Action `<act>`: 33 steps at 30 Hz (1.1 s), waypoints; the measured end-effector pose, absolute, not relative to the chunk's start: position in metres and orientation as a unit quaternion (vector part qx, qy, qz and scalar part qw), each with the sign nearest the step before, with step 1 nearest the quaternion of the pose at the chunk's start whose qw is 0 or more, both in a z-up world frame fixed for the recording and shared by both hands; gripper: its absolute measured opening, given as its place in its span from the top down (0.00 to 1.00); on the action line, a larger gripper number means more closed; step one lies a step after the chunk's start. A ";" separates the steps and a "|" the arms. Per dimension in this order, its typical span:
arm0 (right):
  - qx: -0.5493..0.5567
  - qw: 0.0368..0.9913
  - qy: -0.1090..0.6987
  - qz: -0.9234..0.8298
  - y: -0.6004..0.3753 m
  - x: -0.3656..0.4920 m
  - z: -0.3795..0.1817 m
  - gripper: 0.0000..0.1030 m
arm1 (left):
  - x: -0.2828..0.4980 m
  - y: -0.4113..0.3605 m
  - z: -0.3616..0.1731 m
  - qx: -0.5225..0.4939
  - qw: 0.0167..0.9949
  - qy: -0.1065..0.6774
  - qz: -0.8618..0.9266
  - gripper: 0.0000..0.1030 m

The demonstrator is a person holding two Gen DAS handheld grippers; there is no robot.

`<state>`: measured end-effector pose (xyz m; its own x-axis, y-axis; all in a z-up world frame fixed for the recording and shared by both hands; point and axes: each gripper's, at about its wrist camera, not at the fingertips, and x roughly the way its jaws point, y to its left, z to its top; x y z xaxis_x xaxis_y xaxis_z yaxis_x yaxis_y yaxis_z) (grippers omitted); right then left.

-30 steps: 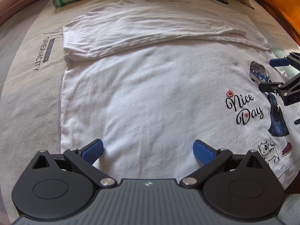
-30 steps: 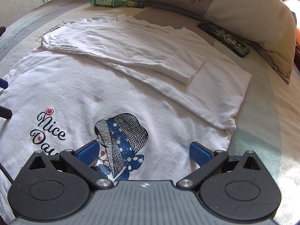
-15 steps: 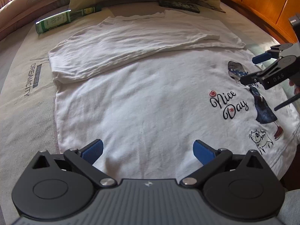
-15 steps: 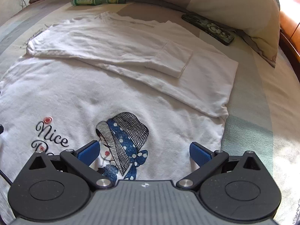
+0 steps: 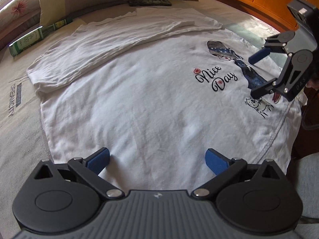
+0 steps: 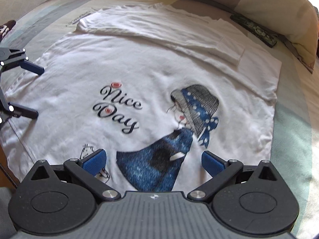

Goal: Fold clothes

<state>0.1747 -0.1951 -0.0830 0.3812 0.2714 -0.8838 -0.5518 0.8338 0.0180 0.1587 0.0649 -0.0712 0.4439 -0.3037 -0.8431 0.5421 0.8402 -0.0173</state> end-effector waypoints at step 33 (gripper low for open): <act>-0.142 0.824 0.456 0.304 -0.204 0.182 -0.085 0.00 | 0.173 0.045 -0.075 0.121 0.852 0.465 -0.207 0.01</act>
